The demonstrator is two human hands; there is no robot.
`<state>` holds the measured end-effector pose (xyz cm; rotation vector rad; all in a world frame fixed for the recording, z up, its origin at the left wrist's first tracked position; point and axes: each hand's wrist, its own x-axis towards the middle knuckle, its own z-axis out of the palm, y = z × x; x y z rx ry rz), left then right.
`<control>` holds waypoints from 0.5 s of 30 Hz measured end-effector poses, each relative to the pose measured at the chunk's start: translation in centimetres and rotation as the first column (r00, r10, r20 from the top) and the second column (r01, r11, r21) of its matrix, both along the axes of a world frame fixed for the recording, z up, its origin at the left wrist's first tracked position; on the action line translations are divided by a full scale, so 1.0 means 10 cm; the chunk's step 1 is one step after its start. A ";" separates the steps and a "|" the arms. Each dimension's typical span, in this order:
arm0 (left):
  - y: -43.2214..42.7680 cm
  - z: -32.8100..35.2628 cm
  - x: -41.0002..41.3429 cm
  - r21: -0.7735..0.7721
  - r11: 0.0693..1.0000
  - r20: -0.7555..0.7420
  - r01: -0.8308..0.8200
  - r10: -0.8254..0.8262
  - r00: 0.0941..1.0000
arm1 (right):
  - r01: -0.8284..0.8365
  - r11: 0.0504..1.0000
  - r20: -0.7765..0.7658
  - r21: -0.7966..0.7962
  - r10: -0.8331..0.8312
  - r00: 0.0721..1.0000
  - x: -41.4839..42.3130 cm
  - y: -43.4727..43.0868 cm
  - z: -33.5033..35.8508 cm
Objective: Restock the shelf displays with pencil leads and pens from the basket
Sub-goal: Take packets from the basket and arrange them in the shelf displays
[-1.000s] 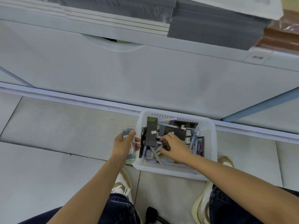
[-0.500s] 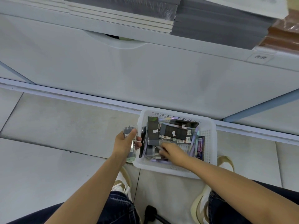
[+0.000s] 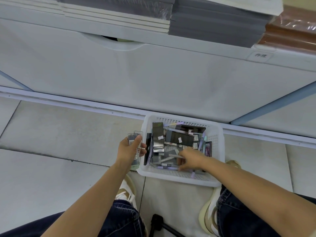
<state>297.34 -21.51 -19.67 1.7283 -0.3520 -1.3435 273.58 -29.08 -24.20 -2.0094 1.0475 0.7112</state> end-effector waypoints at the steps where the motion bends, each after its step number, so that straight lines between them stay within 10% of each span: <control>1: 0.00 0.00 0.00 0.003 1.000 0.006 0.002 -0.002 1.000 | -0.011 1.000 -0.006 0.014 0.012 1.000 0.00 0.02 0.00; 9: 0.01 -0.01 -0.01 0.036 0.999 0.049 0.024 -0.026 0.998 | -0.058 0.998 -0.043 -0.037 0.057 0.997 -0.05 0.11 0.02; 15: 0.00 -0.02 0.01 0.040 0.999 0.028 0.013 -0.014 1.000 | 0.170 0.949 0.153 0.264 -0.215 0.964 -0.15 -0.10 0.17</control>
